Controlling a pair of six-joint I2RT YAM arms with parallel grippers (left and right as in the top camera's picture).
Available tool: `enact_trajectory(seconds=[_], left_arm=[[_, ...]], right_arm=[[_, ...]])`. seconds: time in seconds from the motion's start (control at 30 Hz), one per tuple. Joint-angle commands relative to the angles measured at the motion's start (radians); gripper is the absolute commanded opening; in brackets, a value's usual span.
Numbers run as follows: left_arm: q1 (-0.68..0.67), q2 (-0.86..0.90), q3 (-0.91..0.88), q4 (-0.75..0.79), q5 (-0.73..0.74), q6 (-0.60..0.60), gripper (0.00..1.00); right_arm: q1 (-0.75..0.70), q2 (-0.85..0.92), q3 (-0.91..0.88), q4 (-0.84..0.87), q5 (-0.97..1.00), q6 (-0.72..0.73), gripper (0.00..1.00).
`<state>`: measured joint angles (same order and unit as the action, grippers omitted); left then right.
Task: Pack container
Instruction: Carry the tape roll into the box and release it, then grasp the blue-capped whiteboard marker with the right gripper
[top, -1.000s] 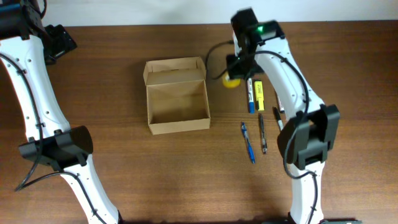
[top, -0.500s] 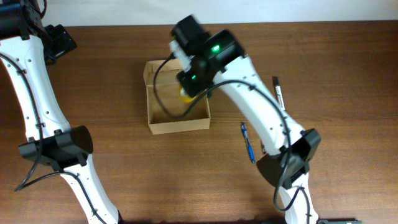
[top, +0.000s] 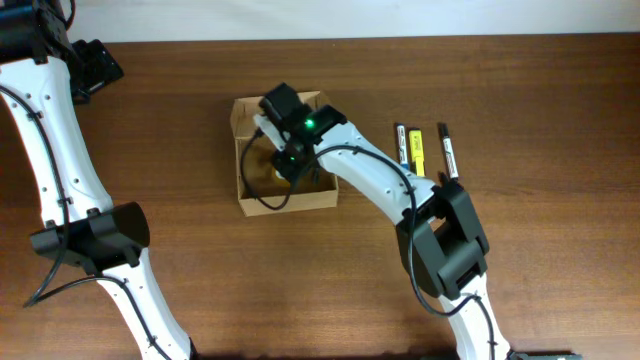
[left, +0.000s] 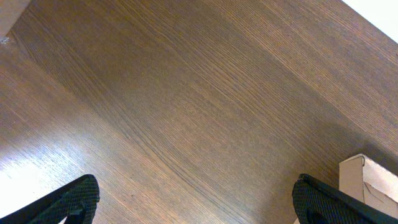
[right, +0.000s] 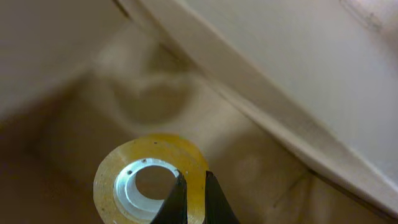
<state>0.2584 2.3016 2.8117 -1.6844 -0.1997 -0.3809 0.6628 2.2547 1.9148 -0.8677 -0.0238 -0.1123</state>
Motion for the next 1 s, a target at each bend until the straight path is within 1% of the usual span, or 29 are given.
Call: enact_trajectory(seconds=[0.0, 0.13, 0.23, 0.27, 0.33, 0.43, 0.53, 0.67, 0.77, 0.83, 0.97], left_arm=[[0.005, 0.006, 0.003, -0.003, -0.014, 0.016, 1.0], [0.005, 0.006, 0.003, -0.003, -0.014, 0.016, 1.0], [0.005, 0.006, 0.003, -0.003, -0.014, 0.016, 1.0], [0.005, 0.007, 0.003, -0.003, -0.014, 0.016, 1.0], [0.005, 0.007, 0.003, -0.003, -0.014, 0.016, 1.0], [0.005, 0.006, 0.003, -0.003, -0.014, 0.016, 1.0], [0.005, 0.007, 0.003, -0.003, -0.014, 0.016, 1.0], [0.005, 0.006, 0.003, -0.003, -0.014, 0.016, 1.0], [0.005, 0.007, 0.003, -0.003, -0.014, 0.016, 1.0], [0.005, 0.007, 0.003, -0.003, -0.014, 0.016, 1.0], [0.005, 0.007, 0.003, -0.003, -0.014, 0.016, 1.0]], right_arm=[[-0.037, -0.007, -0.068, 0.062, -0.079, -0.011, 0.04], [-0.043, -0.007, -0.115, 0.077, -0.092, -0.011, 0.04], [-0.039, -0.013, -0.104, 0.034, -0.09, -0.009, 0.38], [-0.038, -0.018, -0.092, 0.008, -0.089, -0.003, 0.45], [-0.035, -0.033, -0.05, -0.064, -0.079, -0.001, 0.55], [-0.034, -0.053, 0.045, -0.179, -0.03, 0.046, 0.55], [-0.034, -0.074, 0.188, -0.301, 0.009, 0.094, 0.48], [-0.034, -0.093, 0.386, -0.424, 0.061, 0.104, 0.48], [-0.048, -0.094, 0.513, -0.497, 0.15, 0.107, 0.48], [-0.074, -0.094, 0.551, -0.525, 0.191, 0.119, 0.48], [-0.162, -0.089, 0.529, -0.547, 0.193, 0.177, 0.47]])
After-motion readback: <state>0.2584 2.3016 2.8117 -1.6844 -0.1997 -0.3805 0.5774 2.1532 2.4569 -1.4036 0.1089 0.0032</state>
